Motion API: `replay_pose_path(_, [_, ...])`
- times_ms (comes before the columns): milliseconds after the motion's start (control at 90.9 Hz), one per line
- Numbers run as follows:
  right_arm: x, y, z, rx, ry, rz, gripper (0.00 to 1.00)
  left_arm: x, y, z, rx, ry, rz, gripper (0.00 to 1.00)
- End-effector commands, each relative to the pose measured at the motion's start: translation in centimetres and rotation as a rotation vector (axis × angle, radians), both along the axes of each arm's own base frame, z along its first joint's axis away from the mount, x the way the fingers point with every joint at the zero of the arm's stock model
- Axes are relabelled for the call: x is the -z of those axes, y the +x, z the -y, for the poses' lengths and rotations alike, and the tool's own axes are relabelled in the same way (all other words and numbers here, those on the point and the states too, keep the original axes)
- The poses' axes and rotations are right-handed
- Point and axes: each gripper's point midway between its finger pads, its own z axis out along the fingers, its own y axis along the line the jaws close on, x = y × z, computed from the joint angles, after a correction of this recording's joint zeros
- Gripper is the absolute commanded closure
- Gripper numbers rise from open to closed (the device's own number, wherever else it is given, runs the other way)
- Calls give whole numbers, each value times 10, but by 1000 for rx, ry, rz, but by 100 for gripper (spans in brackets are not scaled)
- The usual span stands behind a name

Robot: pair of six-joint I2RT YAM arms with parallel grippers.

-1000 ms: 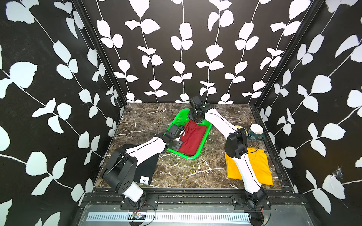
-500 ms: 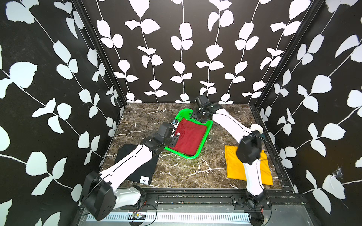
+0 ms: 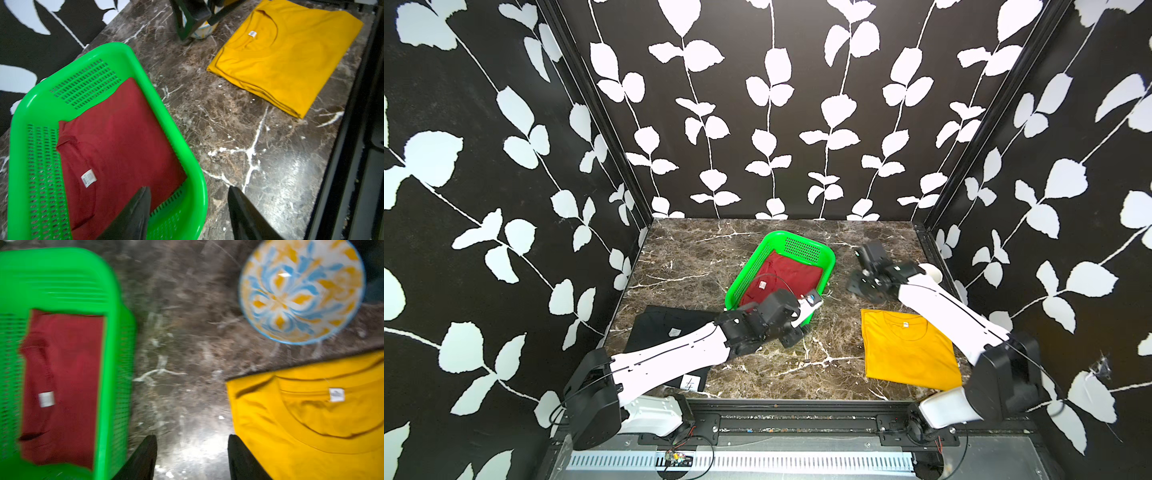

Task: Put the folded t-shirts into the basket
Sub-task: Pick up the T-shirt from the center of the board.

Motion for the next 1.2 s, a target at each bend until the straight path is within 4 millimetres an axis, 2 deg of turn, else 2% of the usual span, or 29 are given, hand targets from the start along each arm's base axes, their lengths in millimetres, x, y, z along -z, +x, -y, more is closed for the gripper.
replay_pose_path(0, [31, -27, 27, 66, 3, -60, 46, -14, -7, 21, 61, -55, 22, 38])
replay_pose_path(77, [56, -42, 35, 76, -14, -118, 50, -5, -10, 29, 80, -65, -6, 38])
replay_pose_path(176, [86, -55, 38, 65, -26, -194, 61, 3, -15, 35, 103, -75, -32, 38])
replay_pose_path(275, [111, -68, 24, 9, 37, -272, 66, 2, -17, 33, 100, -85, -41, 39])
replay_pose_path(352, [128, -87, 13, -29, 66, -351, 70, -5, -19, 30, 98, -102, -31, 39])
replay_pose_path(429, [136, -111, -3, -117, 30, -402, 71, -10, -20, 26, 101, -112, -16, 38])
replay_pose_path(561, [138, -153, -28, -222, 11, -442, 70, -13, -16, 19, 72, -110, 11, 38])
replay_pose_path(682, [145, -193, -34, -244, 55, -475, 69, -6, -9, 17, 28, -97, 13, 38])
replay_pose_path(781, [133, -213, -35, -256, 107, -473, 67, 5, -8, 18, 9, -84, -19, 38])
replay_pose_path(913, [98, -214, -38, -256, 190, -363, 57, 14, -7, 25, -8, -88, -56, 38])
replay_pose_path(1034, [52, -190, -12, -172, 114, -177, 48, 23, -8, 39, 3, -98, -109, 37])
replay_pose_path(1122, [22, -169, 15, -73, 21, -70, 46, 32, -10, 54, 14, -94, -168, 37])
replay_pose_path(1188, [8, -157, 29, -9, -12, -29, 46, 46, -14, 65, 24, -61, -210, 37])
